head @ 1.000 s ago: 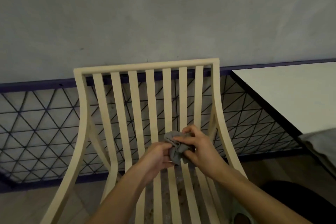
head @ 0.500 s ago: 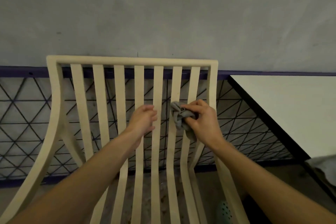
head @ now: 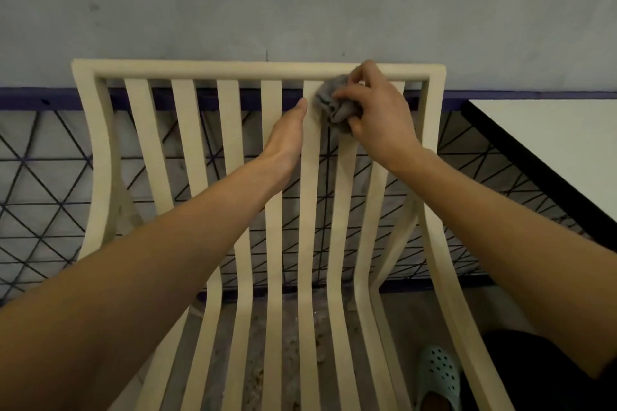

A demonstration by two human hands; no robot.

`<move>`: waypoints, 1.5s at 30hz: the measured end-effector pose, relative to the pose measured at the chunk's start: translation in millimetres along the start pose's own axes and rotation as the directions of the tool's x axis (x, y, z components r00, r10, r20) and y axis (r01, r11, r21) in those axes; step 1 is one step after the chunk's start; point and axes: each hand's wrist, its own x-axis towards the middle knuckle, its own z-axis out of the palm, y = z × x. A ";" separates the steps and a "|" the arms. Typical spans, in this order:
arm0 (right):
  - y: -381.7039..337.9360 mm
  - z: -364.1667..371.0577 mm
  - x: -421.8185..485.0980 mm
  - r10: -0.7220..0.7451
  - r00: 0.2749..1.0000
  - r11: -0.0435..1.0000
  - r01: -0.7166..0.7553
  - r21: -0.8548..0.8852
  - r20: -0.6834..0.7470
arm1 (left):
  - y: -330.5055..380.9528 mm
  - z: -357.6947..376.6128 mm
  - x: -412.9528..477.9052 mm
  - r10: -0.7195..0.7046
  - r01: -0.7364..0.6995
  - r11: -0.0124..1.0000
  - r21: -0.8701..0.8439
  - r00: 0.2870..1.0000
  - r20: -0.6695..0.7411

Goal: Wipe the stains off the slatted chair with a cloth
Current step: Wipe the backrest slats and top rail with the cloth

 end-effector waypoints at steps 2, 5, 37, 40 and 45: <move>-0.5 11.4 -15.9 -0.019 0.998 0.999 0.021 -0.039 0.065 | -0.4 1.9 -2.9 0.013 -0.013 1.000 0.021 1.000 -0.006; -1.1 18.6 -33.7 -0.039 0.986 0.998 0.047 -0.043 0.159 | -4.7 6.1 -3.9 0.068 -0.064 0.994 0.084 0.997 -0.040; 1.1 43.7 -81.6 0.249 0.950 0.949 -0.278 0.147 0.189 | -21.4 9.0 12.3 0.030 -0.030 1.000 -0.002 0.994 -0.105; -0.6 69.7 -118.0 0.291 0.928 0.923 -0.336 0.187 0.233 | -25.2 8.2 12.9 0.026 -0.030 0.999 -0.036 0.994 -0.104; -10.4 97.2 -162.6 0.395 0.850 0.860 -0.475 0.186 0.348 | -26.6 5.6 13.5 0.012 -0.018 0.998 -0.059 0.995 -0.095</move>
